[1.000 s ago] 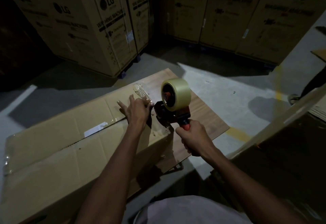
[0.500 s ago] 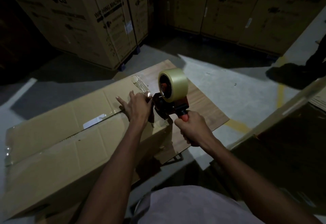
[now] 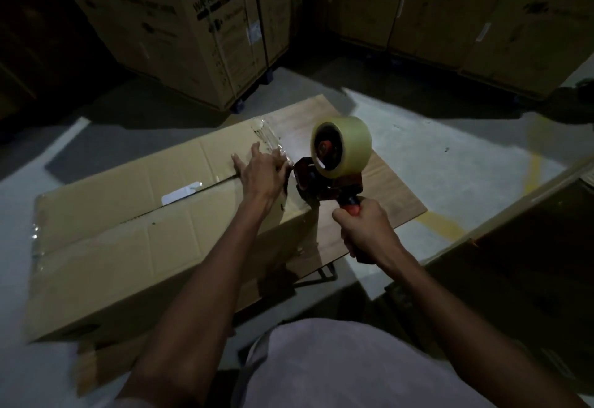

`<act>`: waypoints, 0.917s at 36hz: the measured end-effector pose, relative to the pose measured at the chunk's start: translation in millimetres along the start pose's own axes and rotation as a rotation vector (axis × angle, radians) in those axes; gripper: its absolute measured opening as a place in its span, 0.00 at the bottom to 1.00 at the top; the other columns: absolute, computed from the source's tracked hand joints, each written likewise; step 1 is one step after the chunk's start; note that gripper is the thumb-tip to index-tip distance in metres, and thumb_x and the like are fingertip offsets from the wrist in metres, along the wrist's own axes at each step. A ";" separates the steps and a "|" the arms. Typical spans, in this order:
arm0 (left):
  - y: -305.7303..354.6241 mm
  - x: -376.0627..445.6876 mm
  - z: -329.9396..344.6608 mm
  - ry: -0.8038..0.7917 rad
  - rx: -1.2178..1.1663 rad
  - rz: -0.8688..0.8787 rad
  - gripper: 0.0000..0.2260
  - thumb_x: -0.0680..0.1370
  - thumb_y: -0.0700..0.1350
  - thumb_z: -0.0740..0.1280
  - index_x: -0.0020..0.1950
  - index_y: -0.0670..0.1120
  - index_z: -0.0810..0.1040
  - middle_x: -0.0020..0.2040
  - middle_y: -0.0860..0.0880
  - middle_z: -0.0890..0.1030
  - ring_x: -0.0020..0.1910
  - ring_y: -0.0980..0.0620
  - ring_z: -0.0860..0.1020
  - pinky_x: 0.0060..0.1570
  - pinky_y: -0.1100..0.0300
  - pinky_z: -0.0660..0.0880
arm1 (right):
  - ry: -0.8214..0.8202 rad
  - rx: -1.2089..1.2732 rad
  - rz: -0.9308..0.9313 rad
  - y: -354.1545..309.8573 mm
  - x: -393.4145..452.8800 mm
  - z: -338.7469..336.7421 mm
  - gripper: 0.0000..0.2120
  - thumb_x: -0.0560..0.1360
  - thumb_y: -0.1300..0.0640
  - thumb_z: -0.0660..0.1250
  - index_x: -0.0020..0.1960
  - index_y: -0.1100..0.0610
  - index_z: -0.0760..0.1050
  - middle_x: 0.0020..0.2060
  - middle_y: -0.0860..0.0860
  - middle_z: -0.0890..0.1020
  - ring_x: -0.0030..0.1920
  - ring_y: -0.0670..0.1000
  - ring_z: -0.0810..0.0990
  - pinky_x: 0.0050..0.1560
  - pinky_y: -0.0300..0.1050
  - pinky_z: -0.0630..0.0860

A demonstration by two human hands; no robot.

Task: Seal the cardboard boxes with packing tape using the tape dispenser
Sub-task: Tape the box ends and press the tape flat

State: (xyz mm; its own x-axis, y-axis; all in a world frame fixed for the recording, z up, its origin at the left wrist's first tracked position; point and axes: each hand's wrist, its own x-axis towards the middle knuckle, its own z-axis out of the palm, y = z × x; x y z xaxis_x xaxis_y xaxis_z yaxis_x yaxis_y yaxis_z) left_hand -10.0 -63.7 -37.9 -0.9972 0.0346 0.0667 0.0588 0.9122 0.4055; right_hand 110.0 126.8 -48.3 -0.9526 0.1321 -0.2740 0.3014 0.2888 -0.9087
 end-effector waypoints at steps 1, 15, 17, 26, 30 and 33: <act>2.1 -1.9 0.3 -0.012 0.040 0.010 0.14 0.83 0.50 0.65 0.66 0.49 0.82 0.72 0.37 0.73 0.79 0.41 0.62 0.76 0.31 0.45 | -0.001 0.015 0.006 0.4 0.7 -0.2 0.09 0.71 0.51 0.68 0.39 0.54 0.72 0.23 0.50 0.76 0.23 0.51 0.75 0.25 0.45 0.74; 5.7 -20.1 18.0 0.039 -0.059 -0.163 0.16 0.83 0.56 0.62 0.71 0.58 0.77 0.71 0.44 0.77 0.78 0.48 0.64 0.75 0.31 0.42 | -0.043 0.013 -0.045 1.6 -1.0 -5.4 0.07 0.74 0.53 0.68 0.39 0.52 0.73 0.25 0.48 0.77 0.23 0.47 0.75 0.24 0.41 0.72; 6.6 -22.7 18.4 0.031 -0.029 -0.164 0.17 0.84 0.57 0.61 0.72 0.60 0.75 0.74 0.44 0.73 0.78 0.48 0.64 0.75 0.31 0.42 | -0.049 0.013 -0.046 0.5 -3.7 -8.7 0.08 0.74 0.53 0.69 0.39 0.52 0.72 0.26 0.49 0.77 0.23 0.48 0.74 0.25 0.41 0.72; 10.3 -27.1 17.4 0.055 -0.092 -0.165 0.17 0.81 0.59 0.64 0.68 0.57 0.80 0.75 0.46 0.72 0.76 0.48 0.67 0.76 0.34 0.40 | -0.005 -0.031 -0.030 12.1 -28.4 -16.8 0.08 0.73 0.53 0.68 0.39 0.54 0.72 0.27 0.52 0.77 0.23 0.50 0.74 0.25 0.43 0.73; 7.5 -23.3 14.6 0.044 -0.102 -0.145 0.15 0.82 0.57 0.64 0.67 0.57 0.80 0.72 0.50 0.76 0.77 0.50 0.65 0.75 0.31 0.41 | 0.038 -0.036 -0.027 7.5 -30.3 -8.7 0.08 0.72 0.51 0.67 0.40 0.55 0.74 0.27 0.51 0.77 0.23 0.49 0.75 0.24 0.43 0.73; 8.0 -23.8 12.4 0.040 -0.133 -0.082 0.13 0.82 0.54 0.66 0.64 0.54 0.83 0.68 0.51 0.80 0.79 0.47 0.63 0.74 0.29 0.43 | 0.068 -0.079 -0.033 5.9 -33.1 -7.2 0.09 0.72 0.50 0.67 0.40 0.56 0.73 0.28 0.52 0.78 0.22 0.49 0.74 0.24 0.42 0.72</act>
State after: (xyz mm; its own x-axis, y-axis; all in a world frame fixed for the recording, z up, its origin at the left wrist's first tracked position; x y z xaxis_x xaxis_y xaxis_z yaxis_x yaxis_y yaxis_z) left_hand 13.6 -52.2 -47.5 -0.9964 -0.0566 0.0636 -0.0145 0.8490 0.5282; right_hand 143.6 131.0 -42.3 -0.9580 0.1840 -0.2198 0.2744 0.3672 -0.8887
